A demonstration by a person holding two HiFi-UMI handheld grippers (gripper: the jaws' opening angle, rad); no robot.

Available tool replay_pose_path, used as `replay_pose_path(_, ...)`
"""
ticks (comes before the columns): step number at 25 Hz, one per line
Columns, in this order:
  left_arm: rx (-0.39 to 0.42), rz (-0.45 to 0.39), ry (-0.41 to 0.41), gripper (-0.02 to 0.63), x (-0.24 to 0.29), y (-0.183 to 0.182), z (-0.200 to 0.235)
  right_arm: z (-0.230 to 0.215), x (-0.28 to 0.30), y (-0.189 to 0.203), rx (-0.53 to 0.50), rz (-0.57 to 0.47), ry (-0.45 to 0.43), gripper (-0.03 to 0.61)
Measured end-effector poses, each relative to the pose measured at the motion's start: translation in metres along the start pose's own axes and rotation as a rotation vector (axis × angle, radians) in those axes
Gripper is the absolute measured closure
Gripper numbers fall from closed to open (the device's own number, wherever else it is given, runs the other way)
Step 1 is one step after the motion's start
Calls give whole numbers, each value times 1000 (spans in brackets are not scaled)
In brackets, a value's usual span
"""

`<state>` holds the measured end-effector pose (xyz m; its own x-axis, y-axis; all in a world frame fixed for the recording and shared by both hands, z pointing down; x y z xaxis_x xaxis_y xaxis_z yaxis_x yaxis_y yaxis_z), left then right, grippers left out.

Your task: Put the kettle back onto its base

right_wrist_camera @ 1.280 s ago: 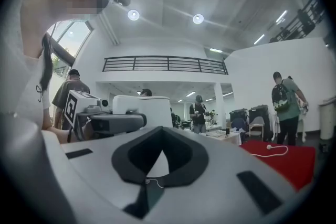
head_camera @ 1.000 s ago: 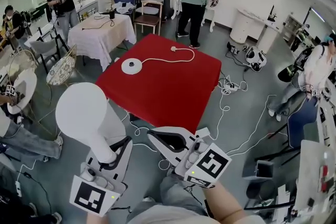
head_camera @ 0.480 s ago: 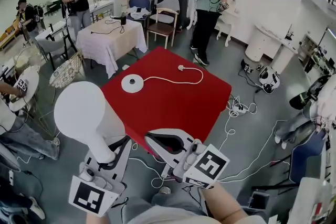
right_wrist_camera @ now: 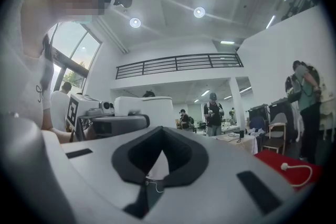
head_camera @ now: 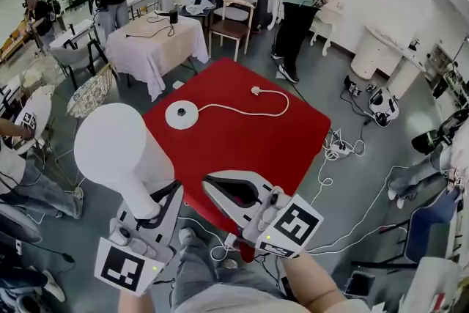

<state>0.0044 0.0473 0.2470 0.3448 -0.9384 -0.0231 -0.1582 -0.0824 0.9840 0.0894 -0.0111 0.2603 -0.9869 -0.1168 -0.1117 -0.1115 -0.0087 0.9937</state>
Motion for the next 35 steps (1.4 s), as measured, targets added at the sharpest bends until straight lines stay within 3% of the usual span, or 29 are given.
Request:
replay_pose_path(16, -46, 12, 169, 604, 88, 55, 100, -93, 75, 29, 27, 36, 135, 572)
replay_pose_path(24, -42, 29, 306, 604, 132, 94, 150, -146, 111, 53, 46, 56, 244, 572)
replay_pose_path(35, -32, 1, 461, 604, 179, 153, 189, -181, 144, 85, 61, 90, 345, 572)
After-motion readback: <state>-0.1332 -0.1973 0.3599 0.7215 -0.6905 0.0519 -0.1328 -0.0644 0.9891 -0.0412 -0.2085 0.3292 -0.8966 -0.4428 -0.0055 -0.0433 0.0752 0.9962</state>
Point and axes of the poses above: the fingertips, and each gripper's own axes: x forward along the fingers, z to its left, y out of its underside, the point moved 4 cm from there along -x, backward along the fingers, and after that the axes turned 1 degree about -z, right-handed, at the moved point
